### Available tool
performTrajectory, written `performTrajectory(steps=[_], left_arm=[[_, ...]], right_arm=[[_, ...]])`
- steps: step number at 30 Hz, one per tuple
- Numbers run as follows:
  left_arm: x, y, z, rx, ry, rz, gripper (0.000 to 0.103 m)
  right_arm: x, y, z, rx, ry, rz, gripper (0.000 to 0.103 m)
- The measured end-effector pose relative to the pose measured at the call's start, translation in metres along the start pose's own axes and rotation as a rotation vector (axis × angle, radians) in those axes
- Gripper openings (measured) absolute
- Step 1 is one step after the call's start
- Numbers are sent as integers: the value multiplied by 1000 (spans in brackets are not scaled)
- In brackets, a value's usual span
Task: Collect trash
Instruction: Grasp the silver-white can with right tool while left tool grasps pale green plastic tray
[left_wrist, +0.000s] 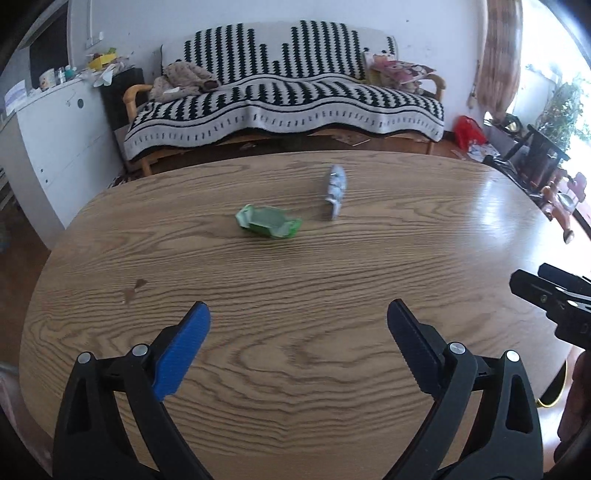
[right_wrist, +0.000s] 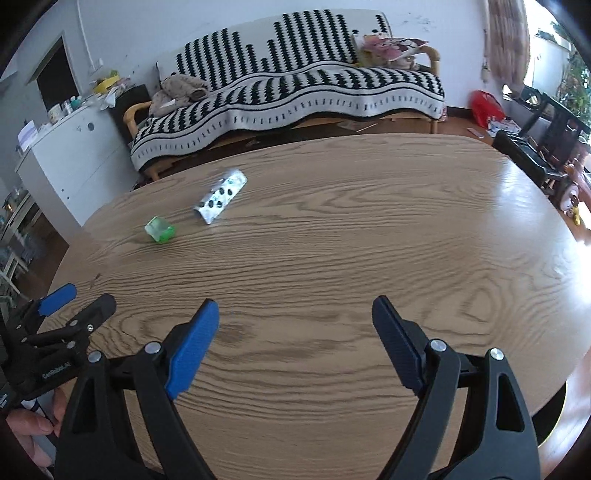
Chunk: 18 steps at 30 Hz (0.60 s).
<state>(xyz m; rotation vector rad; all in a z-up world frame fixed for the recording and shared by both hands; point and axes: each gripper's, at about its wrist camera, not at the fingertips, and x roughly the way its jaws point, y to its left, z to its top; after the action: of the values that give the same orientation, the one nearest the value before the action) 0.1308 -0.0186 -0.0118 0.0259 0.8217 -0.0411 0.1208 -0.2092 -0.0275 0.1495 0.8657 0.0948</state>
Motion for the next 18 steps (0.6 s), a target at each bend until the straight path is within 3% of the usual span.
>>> performTrajectory(steps=[9, 18], left_arm=[[63, 35, 31, -142, 83, 11, 94], [105, 45, 37, -173, 147, 41, 94]], right_arm=[[59, 15, 41, 31, 58, 40, 82], [163, 81, 110, -56, 143, 42, 82]])
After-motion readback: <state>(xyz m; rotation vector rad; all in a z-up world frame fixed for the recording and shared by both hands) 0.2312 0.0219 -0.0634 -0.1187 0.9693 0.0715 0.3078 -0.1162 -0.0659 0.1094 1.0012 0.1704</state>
